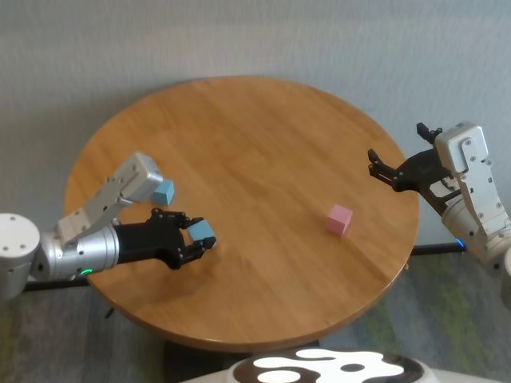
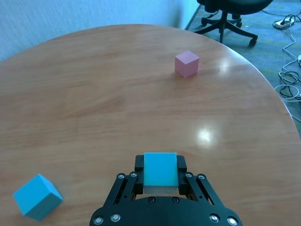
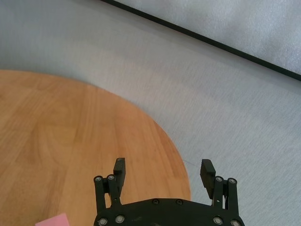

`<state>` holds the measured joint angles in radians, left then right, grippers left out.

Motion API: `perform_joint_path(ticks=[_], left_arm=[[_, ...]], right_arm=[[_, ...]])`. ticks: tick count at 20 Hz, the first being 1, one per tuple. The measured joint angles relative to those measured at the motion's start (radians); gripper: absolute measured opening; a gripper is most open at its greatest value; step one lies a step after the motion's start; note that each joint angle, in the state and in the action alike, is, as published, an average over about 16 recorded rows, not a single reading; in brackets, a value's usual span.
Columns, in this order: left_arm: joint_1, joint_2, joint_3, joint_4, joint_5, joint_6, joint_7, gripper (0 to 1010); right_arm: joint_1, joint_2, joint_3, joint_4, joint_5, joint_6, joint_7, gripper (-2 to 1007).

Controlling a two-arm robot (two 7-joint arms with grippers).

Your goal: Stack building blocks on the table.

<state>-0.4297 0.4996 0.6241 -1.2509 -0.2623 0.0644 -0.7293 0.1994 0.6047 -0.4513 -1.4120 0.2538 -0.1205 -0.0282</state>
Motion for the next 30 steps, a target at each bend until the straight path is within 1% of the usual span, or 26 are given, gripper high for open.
perform_joint_path(ticks=[7,11,14,18,23,26,30], left_arm=[[-0.070,-0.040,0.053,0.067,0.028,-0.026,-0.040,395],[-0.097,-0.063,0.078,0.099,0.040,-0.035,-0.054,395],[-0.112,-0.079,0.092,0.122,0.045,-0.038,-0.060,395],[-0.127,-0.102,0.099,0.151,0.037,-0.034,-0.067,396],[-0.142,-0.125,0.099,0.184,0.016,-0.024,-0.078,396],[-0.150,-0.136,0.101,0.202,0.005,-0.019,-0.083,395],[-0.161,-0.146,0.106,0.223,-0.002,-0.018,-0.089,395]], right_arm=[[0.000,0.000,0.000,0.000,0.000,0.000,0.000,1005],[0.000,0.000,0.000,0.000,0.000,0.000,0.000,1005],[0.000,0.000,0.000,0.000,0.000,0.000,0.000,1005],[0.000,0.000,0.000,0.000,0.000,0.000,0.000,1005],[0.000,0.000,0.000,0.000,0.000,0.000,0.000,1005],[0.000,0.000,0.000,0.000,0.000,0.000,0.000,1005],[0.000,0.000,0.000,0.000,0.000,0.000,0.000,1005]])
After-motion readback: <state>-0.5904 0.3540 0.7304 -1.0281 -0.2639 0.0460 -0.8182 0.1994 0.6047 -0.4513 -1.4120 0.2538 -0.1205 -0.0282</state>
